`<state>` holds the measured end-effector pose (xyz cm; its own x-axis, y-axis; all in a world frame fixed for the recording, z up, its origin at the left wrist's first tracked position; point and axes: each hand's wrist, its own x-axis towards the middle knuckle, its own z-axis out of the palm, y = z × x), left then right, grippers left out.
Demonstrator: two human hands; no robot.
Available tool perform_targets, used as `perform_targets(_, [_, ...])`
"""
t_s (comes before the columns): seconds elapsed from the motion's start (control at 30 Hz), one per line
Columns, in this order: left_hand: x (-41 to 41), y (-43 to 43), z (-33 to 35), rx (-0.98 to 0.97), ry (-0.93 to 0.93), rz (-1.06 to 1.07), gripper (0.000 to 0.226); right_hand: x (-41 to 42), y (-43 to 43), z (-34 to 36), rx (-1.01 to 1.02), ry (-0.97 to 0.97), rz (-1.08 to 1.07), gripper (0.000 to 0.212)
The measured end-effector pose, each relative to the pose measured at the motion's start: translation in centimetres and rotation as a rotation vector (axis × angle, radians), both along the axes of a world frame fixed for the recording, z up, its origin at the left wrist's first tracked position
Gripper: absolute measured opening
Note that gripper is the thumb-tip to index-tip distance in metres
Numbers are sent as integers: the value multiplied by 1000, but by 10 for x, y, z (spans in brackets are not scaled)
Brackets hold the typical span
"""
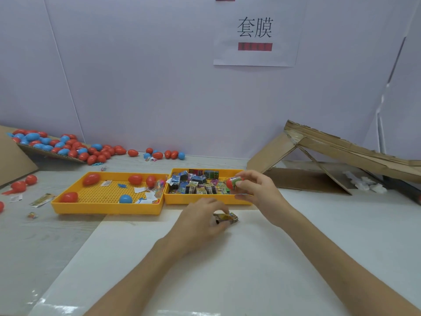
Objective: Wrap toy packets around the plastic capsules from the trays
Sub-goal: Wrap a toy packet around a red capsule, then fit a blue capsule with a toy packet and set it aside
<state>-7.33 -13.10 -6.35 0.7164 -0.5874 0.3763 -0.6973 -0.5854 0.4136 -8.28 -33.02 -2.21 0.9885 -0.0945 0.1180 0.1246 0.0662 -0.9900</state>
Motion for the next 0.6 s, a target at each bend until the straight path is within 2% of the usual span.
perform_targets(0.1, [0, 0, 0, 25, 44, 4, 21, 16, -2, 8, -93, 137, 9, 15])
perform_targets(0.17, [1, 1, 0, -9, 71, -5, 21, 30, -4, 23, -48, 154, 12, 21])
perform_targets(0.23, [2, 0, 1, -31, 84, -20, 21, 44, -14, 48, 227, 51, -43, 23])
perform_targets(0.33, [3, 0, 2, -41, 88, -30, 23, 52, -48, 86, 799, -117, -242, 28])
perform_targets(0.37, [3, 0, 1, -50, 88, -31, 23, 52, -58, 90, 888, -115, -280, 37])
perform_targets(0.4, [3, 1, 0, -61, 95, -28, 24, 49, -63, 88, 893, -71, -279, 45])
perform_targets(0.43, [3, 2, -1, -71, 112, -21, 24, 45, -64, 80, 820, -9, -256, 46])
perform_targets(0.5, [5, 2, -2, -95, 146, -2, 26, 35, -57, 58, 510, 78, -203, 34])
perform_targets(0.6, [6, 3, -3, -147, 186, 20, 26, 16, -41, 27, -9, 12, -146, 23])
